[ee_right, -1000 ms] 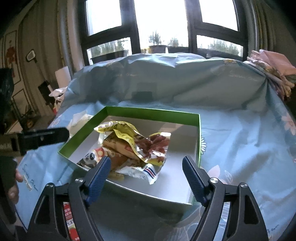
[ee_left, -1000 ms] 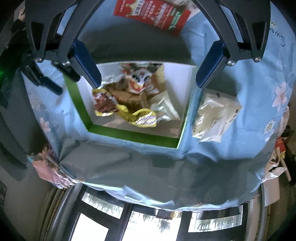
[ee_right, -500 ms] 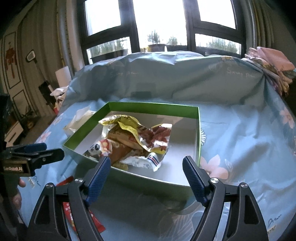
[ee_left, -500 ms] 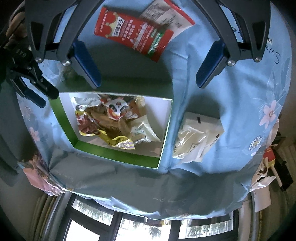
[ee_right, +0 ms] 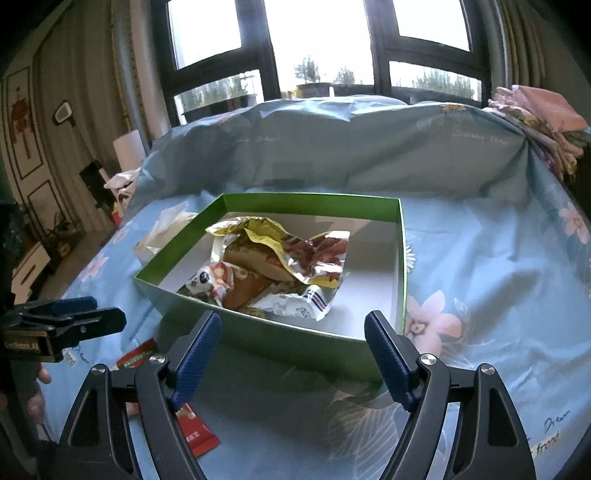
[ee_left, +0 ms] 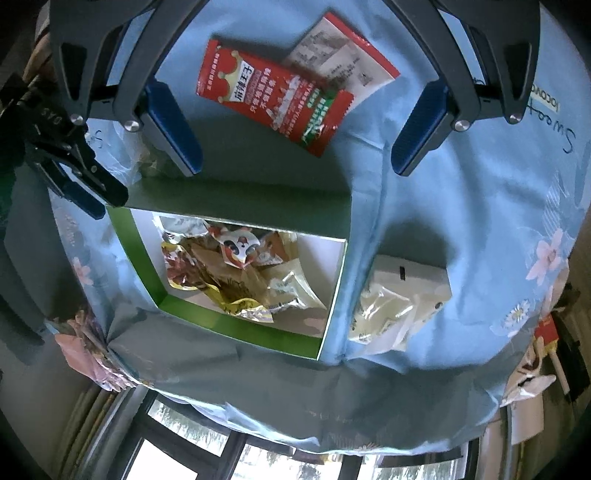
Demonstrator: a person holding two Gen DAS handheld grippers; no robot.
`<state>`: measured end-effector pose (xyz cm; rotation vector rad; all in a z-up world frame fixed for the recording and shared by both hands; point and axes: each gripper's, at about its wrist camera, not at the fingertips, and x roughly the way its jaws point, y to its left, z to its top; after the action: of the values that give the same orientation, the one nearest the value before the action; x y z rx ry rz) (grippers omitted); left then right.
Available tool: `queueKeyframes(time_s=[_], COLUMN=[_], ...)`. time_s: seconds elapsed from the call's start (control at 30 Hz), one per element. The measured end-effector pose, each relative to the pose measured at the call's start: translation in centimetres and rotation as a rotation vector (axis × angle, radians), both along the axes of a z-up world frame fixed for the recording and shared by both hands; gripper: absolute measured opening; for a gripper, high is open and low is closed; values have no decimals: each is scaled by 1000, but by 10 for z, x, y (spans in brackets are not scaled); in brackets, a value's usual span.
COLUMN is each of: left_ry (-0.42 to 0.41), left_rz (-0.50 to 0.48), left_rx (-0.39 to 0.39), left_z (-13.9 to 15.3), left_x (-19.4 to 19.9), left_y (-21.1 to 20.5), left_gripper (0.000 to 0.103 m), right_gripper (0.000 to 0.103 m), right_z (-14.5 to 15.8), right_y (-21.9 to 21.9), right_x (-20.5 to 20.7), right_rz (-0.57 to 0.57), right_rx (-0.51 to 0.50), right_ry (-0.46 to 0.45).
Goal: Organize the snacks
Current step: 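Move the open left tool back to the red snack bar, then close the left tool on the red snack bar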
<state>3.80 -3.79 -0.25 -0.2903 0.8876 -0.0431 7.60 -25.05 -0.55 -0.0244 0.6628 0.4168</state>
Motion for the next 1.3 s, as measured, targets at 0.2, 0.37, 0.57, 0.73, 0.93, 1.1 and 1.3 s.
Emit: queueKeyframes(time_s=[0.2, 0.37, 0.57, 0.73, 0.93, 1.1, 1.3], left_ry=[25, 52, 102, 139, 165, 182, 191], left_rz=[-33, -53, -90, -90, -93, -76, -71], left_rx=[-90, -157, -249, -272, -283, -264, -256], left_z=[-5, -10, -19, -27, -35, -42, -45], left_x=[-5, -8, -11, -12, -12, -10, -10], left_y=[2, 6, 10, 13, 15, 15, 18], left_gripper=[103, 103, 103, 102, 101, 96, 86], right_gripper=[80, 80, 80, 80, 80, 80, 80], right_z=[-4, -12, -30, -44, -63, -71, -77], right_y=[2, 5, 16, 25, 37, 48, 60], right_x=[-7, -14, -24, -34, -48, -59, -65], right_rz=[17, 50, 144, 246, 317, 373, 394], right_rx=[6, 25, 39, 75, 51, 33, -29], right_ry=[15, 45, 109, 179, 241, 258, 251])
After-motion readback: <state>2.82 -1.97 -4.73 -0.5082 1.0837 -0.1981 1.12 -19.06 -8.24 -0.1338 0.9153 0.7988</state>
